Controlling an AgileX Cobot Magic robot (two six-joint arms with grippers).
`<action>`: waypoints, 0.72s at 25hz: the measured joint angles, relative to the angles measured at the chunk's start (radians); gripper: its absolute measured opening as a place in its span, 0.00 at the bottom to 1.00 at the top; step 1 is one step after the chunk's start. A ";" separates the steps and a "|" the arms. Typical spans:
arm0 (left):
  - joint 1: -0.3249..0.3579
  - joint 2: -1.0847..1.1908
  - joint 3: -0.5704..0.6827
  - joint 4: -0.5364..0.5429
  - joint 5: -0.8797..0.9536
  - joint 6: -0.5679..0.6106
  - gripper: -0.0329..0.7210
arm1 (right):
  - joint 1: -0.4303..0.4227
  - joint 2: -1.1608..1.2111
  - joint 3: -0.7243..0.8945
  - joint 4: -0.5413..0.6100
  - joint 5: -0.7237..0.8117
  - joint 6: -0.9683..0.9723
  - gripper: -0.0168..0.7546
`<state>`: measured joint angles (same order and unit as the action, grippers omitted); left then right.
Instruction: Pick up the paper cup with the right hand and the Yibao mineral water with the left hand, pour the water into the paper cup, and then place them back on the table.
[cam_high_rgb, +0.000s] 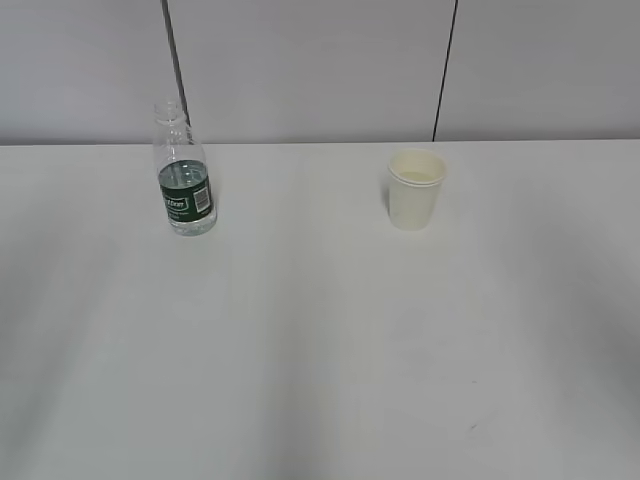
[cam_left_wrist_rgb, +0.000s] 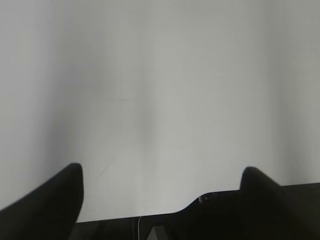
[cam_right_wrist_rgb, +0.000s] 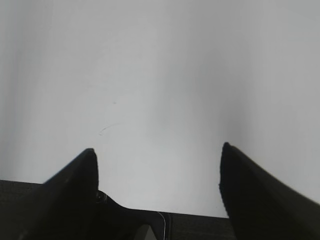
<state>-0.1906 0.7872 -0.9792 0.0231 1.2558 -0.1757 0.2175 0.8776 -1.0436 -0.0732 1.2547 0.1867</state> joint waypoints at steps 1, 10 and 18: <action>0.000 -0.044 0.020 0.000 0.001 0.000 0.81 | 0.000 -0.036 0.023 0.000 0.000 0.000 0.78; 0.000 -0.385 0.182 0.004 0.013 0.002 0.81 | 0.000 -0.355 0.221 0.000 0.004 0.000 0.78; 0.000 -0.645 0.320 0.005 0.018 0.025 0.81 | 0.000 -0.642 0.416 0.000 0.008 -0.017 0.78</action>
<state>-0.1906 0.1420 -0.6591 0.0279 1.2738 -0.1507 0.2175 0.2360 -0.6280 -0.0732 1.2628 0.1702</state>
